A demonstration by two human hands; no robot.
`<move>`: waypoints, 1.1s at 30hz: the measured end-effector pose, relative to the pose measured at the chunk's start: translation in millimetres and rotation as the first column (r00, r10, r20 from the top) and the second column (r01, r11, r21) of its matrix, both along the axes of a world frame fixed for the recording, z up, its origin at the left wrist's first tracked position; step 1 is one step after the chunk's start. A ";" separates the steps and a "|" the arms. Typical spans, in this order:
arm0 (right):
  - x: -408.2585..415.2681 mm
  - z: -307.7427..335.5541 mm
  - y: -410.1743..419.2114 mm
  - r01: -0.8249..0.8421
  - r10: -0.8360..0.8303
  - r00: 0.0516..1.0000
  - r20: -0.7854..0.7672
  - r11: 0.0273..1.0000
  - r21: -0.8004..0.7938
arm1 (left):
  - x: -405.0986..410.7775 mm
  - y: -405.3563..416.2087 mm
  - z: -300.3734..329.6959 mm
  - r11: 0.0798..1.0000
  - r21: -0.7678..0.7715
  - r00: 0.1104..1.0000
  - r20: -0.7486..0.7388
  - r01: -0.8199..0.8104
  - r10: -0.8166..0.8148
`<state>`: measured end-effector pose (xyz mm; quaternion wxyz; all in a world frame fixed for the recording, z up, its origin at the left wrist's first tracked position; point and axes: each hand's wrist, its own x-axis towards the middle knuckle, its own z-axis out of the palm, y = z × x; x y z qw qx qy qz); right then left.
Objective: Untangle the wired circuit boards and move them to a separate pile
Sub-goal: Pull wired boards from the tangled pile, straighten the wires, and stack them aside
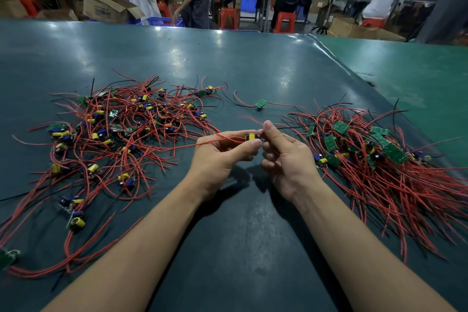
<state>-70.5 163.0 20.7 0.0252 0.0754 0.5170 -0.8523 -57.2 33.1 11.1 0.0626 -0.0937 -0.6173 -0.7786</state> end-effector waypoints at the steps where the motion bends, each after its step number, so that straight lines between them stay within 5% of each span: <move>1: 0.7 -0.7 -1.3 0.012 -0.010 1.000 -0.020 0.998 0.064 | -1.0 -0.4 -0.5 1.000 0.000 1.000 0.001 -0.004 0.004; 11: 2.9 3.8 9.2 -0.091 0.102 0.995 -0.018 0.945 0.315 | -1.2 -1.8 -3.3 0.994 -0.090 0.996 -0.060 -0.063 0.058; 16: 3.0 1.9 8.4 -0.057 0.068 0.997 -0.020 0.935 0.350 | 0.8 -1.1 -3.9 0.924 -0.325 0.968 -0.210 -0.202 0.138; 21: 1.3 0.1 5.5 -0.018 0.028 0.999 -0.025 0.937 0.349 | 1.8 0.9 -2.5 0.879 -0.407 0.957 -0.243 -0.250 0.160; 28: 0.5 -0.7 -3.2 0.095 -0.045 0.975 -0.220 0.970 0.222 | -0.8 -1.2 1.1 0.993 0.027 0.992 0.061 -0.111 0.109; 33: -11.8 4.7 13.3 0.278 -0.277 0.958 -0.075 0.961 0.007 | -3.7 -3.6 2.4 0.982 0.163 0.984 0.162 -0.097 0.070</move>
